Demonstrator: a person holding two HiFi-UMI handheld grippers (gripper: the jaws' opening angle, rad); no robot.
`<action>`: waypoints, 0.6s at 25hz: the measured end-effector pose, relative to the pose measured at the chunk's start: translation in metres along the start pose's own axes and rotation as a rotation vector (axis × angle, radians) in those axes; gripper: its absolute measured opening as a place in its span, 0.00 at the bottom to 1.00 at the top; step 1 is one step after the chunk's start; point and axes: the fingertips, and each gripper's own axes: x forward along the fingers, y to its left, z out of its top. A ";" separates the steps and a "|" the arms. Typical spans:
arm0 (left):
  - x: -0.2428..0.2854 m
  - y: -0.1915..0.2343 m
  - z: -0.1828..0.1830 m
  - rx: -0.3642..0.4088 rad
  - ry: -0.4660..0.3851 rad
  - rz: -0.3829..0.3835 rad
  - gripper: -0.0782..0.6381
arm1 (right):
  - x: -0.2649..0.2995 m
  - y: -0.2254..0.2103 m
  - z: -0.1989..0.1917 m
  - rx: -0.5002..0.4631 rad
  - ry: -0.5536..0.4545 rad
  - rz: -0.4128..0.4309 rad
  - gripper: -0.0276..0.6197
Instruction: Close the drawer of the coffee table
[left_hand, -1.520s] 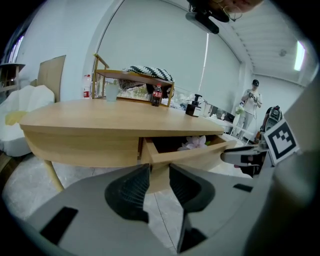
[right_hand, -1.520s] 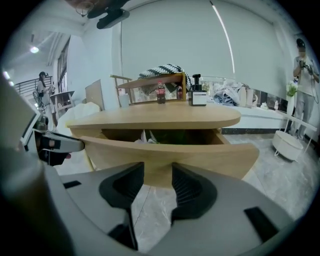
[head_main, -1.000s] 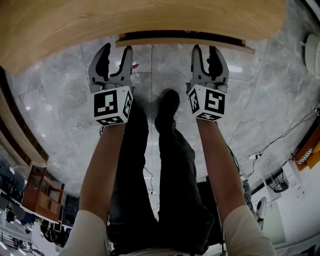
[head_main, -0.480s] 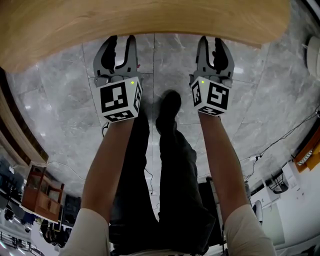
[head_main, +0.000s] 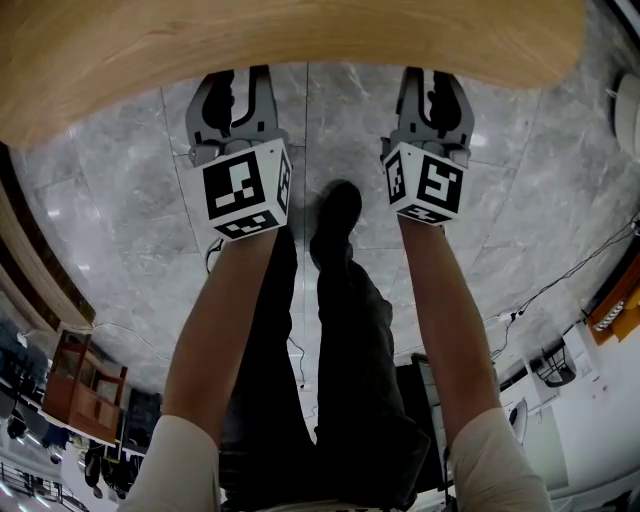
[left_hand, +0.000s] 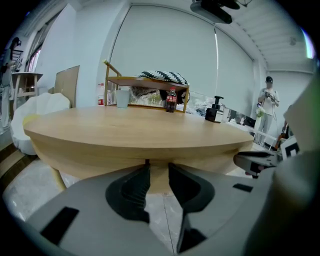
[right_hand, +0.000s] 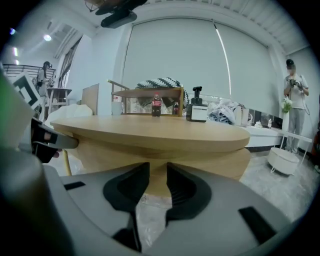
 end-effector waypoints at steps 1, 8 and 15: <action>0.001 0.000 0.001 -0.004 0.000 0.008 0.29 | 0.001 -0.001 0.000 0.001 -0.001 -0.002 0.22; 0.010 0.001 0.006 0.020 -0.025 0.031 0.29 | 0.011 -0.009 0.004 -0.035 -0.014 -0.011 0.14; 0.014 0.004 0.009 0.024 -0.048 0.033 0.25 | 0.018 -0.010 0.008 -0.087 -0.026 0.014 0.14</action>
